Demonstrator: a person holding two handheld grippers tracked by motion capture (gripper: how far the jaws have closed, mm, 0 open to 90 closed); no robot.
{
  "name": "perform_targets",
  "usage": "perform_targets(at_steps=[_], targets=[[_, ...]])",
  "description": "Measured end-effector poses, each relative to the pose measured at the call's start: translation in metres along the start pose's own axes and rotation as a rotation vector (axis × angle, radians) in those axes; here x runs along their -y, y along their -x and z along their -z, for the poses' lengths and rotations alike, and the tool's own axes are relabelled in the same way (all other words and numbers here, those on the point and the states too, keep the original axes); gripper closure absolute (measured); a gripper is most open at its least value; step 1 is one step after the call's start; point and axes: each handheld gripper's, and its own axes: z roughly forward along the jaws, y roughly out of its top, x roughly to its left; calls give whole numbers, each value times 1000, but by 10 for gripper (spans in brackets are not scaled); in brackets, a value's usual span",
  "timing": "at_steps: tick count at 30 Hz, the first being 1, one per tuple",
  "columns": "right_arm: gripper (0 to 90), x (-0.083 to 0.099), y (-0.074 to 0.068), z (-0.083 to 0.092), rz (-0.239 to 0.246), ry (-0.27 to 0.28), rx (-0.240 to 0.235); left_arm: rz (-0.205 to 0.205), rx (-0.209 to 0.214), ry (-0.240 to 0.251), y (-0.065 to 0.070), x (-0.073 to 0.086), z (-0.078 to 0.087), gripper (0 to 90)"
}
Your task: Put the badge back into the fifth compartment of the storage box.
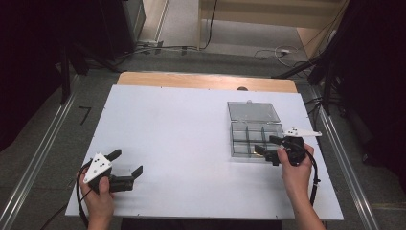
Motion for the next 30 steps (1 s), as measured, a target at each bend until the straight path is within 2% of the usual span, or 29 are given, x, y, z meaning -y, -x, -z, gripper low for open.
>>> perform_targets(at_steps=[3,11,14,20,30], targets=[[116,2,0,4,-3,13,-19,0,0,-1,0,0,0,10],[71,11,1,16,15,80,8,0,0,-1,0,0,0,10],[8,15,2,19,19,89,-13,1,-1,0,0,0,0,10],[1,25,3,25,33,112,-22,0,-2,-1,0,0,0,10],[0,42,5,35,39,150,-4,0,-2,-1,1,0,0,10]])
